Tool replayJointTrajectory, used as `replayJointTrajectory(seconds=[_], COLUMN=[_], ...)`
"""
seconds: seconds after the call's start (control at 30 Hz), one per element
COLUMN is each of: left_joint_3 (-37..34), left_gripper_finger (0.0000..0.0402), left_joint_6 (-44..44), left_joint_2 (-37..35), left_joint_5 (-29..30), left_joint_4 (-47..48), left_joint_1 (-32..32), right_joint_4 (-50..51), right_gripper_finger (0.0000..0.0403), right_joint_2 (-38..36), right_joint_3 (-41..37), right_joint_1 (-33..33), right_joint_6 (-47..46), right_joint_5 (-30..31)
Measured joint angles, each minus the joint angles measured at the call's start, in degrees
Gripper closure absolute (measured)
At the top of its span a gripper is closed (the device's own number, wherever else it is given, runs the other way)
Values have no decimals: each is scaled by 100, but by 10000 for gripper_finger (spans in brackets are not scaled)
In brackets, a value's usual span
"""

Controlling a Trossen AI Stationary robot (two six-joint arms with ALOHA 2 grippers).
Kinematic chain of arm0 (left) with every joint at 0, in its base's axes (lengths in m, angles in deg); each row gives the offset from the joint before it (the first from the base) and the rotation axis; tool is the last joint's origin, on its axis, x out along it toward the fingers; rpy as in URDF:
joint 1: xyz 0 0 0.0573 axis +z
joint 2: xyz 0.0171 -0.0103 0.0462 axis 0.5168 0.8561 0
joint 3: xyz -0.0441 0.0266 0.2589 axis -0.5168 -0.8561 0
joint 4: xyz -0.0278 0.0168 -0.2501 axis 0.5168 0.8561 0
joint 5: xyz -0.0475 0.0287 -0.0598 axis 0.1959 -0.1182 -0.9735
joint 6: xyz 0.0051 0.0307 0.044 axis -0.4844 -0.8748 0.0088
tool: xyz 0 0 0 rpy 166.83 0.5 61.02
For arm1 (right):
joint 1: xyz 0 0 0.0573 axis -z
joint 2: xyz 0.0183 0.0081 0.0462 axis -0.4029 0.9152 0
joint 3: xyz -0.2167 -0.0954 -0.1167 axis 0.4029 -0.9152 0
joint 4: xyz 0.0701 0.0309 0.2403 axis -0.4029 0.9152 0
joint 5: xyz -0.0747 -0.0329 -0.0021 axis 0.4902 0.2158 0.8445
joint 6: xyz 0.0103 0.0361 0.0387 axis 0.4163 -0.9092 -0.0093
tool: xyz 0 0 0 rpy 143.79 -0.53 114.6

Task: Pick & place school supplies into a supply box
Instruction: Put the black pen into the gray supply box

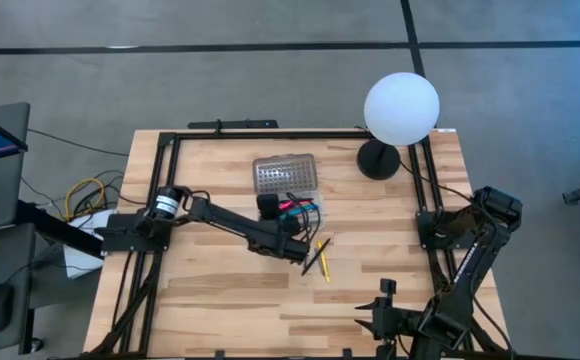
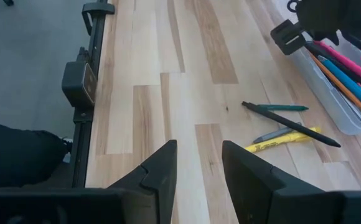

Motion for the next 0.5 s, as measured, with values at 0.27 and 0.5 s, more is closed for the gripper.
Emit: replayJointTrajectory(seconds=[0.27, 0.5], left_joint_3=[241, 729], left_gripper_finger=[279, 280], left_joint_6=[10, 276], left_joint_2=[0, -4], left_joint_5=[120, 219], left_joint_4=[370, 787], left_joint_1=[-280, -1180], right_joint_4=[388, -248], right_gripper_finger=[283, 283], right_joint_2=[0, -2], right_joint_3=[-2, -592], right_joint_1=[173, 889], right_joint_6=[134, 1540], right_joint_5=[-4, -51])
